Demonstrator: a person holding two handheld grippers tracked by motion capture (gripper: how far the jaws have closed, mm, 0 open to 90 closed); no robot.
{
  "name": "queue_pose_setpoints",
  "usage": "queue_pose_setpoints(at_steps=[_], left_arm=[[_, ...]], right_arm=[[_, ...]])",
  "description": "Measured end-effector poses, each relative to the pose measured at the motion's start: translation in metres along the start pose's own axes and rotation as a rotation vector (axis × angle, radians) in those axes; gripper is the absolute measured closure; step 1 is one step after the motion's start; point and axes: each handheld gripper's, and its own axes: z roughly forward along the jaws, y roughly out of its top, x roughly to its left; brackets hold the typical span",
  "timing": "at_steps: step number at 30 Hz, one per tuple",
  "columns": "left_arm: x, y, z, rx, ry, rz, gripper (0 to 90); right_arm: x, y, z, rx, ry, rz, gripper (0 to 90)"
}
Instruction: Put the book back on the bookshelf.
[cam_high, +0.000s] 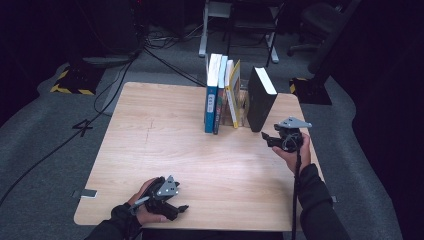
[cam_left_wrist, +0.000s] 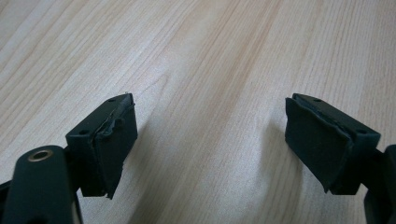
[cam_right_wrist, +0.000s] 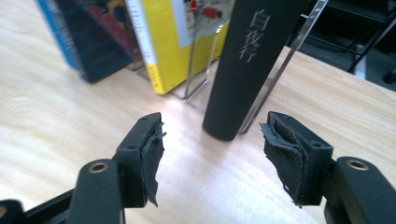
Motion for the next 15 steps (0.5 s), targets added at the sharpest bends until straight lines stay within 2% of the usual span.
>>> queue_pose_setpoints(at_steps=[5, 10, 15], left_arm=[[0.0, 0.0, 0.0, 0.001, 0.0, 0.001, 17.3], [0.0, 0.0, 0.0, 0.001, 0.001, 0.0, 17.3], [0.001, 0.0, 0.0, 0.001, 0.0, 0.001, 17.3]], right_arm=[[0.004, -0.011, -0.015, 0.023, 0.026, -0.044, 34.4], [0.006, -0.02, -0.024, 0.031, 0.053, -0.053, 33.2], [0.011, -0.031, -0.035, 0.037, 0.073, -0.084, 31.9]])
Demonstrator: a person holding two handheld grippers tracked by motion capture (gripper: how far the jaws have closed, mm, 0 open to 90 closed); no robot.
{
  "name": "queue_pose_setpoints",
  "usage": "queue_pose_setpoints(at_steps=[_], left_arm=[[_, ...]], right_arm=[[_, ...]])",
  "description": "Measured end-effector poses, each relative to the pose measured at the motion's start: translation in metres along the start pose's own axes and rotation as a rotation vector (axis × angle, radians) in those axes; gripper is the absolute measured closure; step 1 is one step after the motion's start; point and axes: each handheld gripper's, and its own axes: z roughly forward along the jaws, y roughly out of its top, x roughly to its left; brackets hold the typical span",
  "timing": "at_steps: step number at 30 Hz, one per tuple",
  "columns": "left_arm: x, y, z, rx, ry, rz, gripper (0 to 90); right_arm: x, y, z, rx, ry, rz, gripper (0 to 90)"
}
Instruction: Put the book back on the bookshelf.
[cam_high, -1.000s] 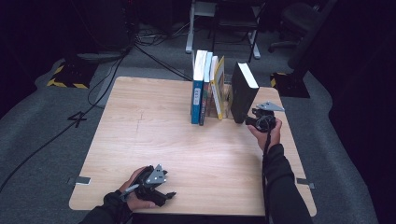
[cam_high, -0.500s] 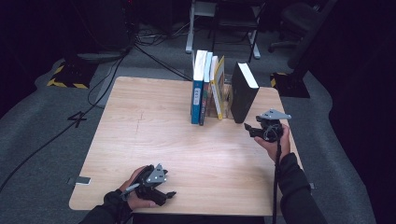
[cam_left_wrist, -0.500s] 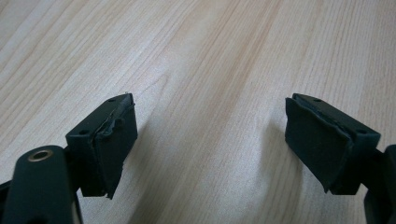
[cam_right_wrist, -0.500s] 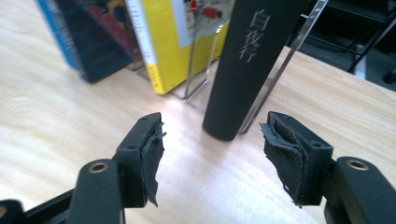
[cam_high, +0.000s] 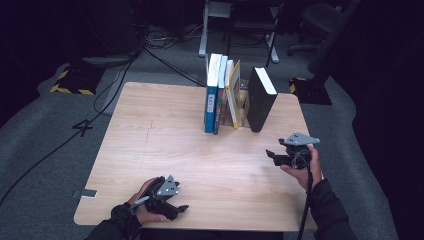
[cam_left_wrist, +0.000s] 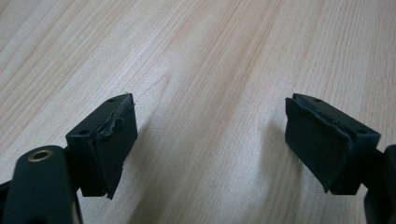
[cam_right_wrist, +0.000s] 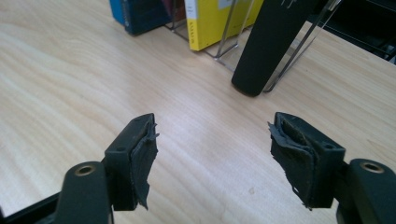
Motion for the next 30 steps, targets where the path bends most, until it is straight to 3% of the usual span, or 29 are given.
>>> queue_pose_setpoints(at_steps=[8, 17, 24, 30], left_arm=[[0.0, 0.0, 0.0, 0.0, 0.003, -0.002, 17.3], [0.0, -0.001, -0.001, -0.001, 0.005, -0.006, 17.3], [0.001, -0.002, -0.002, 0.0, 0.008, -0.007, 17.3], [0.001, -0.006, -0.006, -0.003, 0.028, -0.029, 17.5]], right_arm=[[0.012, -0.016, -0.012, 0.015, 0.038, -0.044, 30.0], [0.022, -0.037, -0.029, 0.033, 0.043, -0.118, 28.7], [0.022, -0.055, -0.038, 0.048, 0.066, -0.133, 26.4], [0.018, -0.069, -0.046, 0.051, 0.075, -0.116, 26.1]])
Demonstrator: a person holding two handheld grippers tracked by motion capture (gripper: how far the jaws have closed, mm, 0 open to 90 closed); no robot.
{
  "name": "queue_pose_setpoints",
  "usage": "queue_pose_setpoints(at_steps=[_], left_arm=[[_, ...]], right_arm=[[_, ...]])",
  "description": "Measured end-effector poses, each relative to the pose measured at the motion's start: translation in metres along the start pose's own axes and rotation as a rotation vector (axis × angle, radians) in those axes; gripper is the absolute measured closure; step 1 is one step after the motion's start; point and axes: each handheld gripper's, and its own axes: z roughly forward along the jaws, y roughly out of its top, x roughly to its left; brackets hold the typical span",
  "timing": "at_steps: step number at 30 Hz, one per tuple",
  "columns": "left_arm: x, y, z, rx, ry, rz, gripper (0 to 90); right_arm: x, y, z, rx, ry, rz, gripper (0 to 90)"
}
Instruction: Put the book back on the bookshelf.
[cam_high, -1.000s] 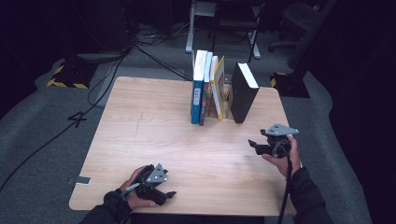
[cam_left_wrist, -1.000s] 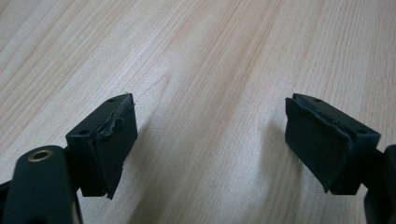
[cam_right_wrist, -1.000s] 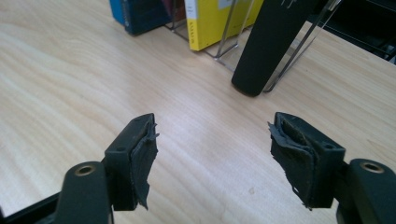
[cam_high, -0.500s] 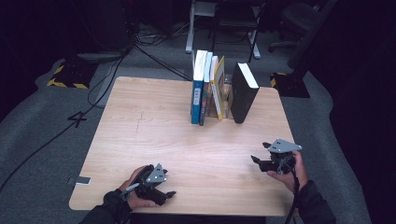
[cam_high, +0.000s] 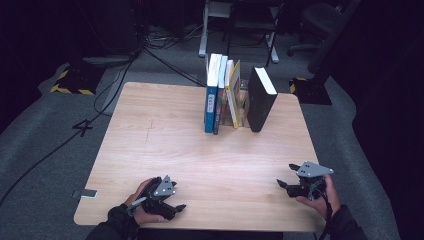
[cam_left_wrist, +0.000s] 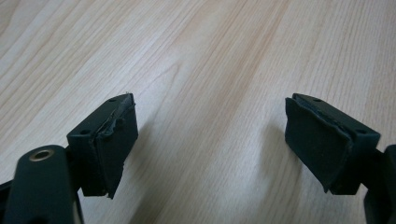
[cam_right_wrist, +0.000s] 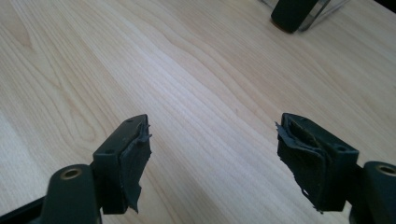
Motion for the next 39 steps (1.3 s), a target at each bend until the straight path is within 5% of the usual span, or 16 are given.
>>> queue_pose_setpoints(at_steps=[15, 16, 22, 39], left_arm=[[0.0, -0.002, -0.002, -0.001, 0.012, -0.013, 17.4], [0.0, -0.002, -0.002, -0.001, 0.012, -0.013, 17.4], [0.001, -0.002, -0.002, 0.0, 0.014, -0.014, 17.4], [0.003, -0.003, -0.003, -0.001, 0.013, -0.015, 17.3]], right_arm=[[-0.008, -0.051, -0.006, 0.016, 0.035, 0.121, 24.6], [-0.011, -0.059, -0.008, 0.007, 0.042, 0.158, 24.6], [-0.013, -0.074, -0.009, 0.002, 0.051, 0.215, 23.5], [-0.014, -0.074, -0.008, 0.008, 0.043, 0.221, 21.0]])
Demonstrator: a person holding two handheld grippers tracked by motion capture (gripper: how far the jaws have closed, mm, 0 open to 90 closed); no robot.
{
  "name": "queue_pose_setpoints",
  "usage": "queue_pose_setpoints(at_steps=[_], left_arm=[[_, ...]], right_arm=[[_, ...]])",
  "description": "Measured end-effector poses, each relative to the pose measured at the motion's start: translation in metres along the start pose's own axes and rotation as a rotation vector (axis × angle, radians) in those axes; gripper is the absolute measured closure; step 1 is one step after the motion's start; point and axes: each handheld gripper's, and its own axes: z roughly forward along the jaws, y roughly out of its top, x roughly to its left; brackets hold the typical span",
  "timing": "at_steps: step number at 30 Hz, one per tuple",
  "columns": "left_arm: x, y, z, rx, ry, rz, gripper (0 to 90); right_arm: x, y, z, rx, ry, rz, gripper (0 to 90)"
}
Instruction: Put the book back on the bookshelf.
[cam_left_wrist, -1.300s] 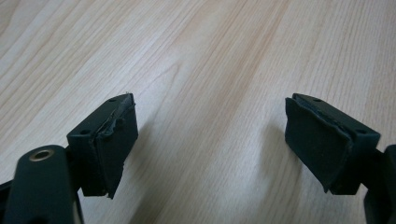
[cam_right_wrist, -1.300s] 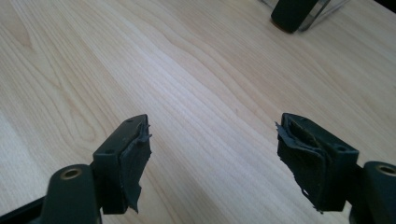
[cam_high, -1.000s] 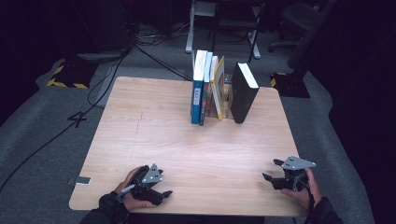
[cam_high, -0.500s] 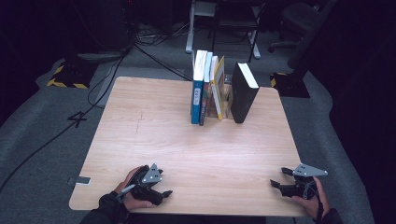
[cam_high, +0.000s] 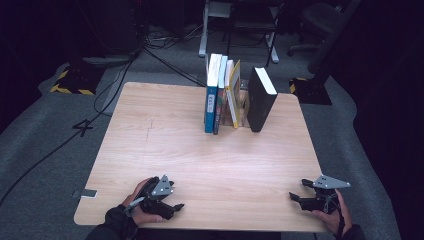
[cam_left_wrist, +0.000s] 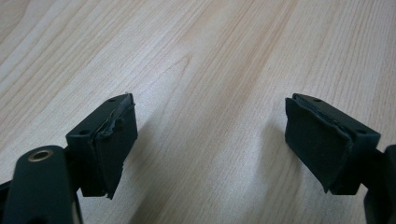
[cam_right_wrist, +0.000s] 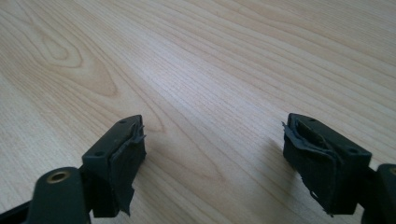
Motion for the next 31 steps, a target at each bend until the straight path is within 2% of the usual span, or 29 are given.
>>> queue_pose_setpoints(at_steps=[9, 31], left_arm=[[0.0042, 0.0008, 0.0007, 0.001, -0.004, 0.006, 17.3], [0.006, 0.0013, 0.001, 0.0, 0.007, -0.008, 17.4]], right_arm=[[0.0, 0.0, 0.0, 0.0, 0.0, 0.0, 21.0], [0.0, 0.0011, 0.0014, 0.004, -0.004, 0.005, 18.3]])
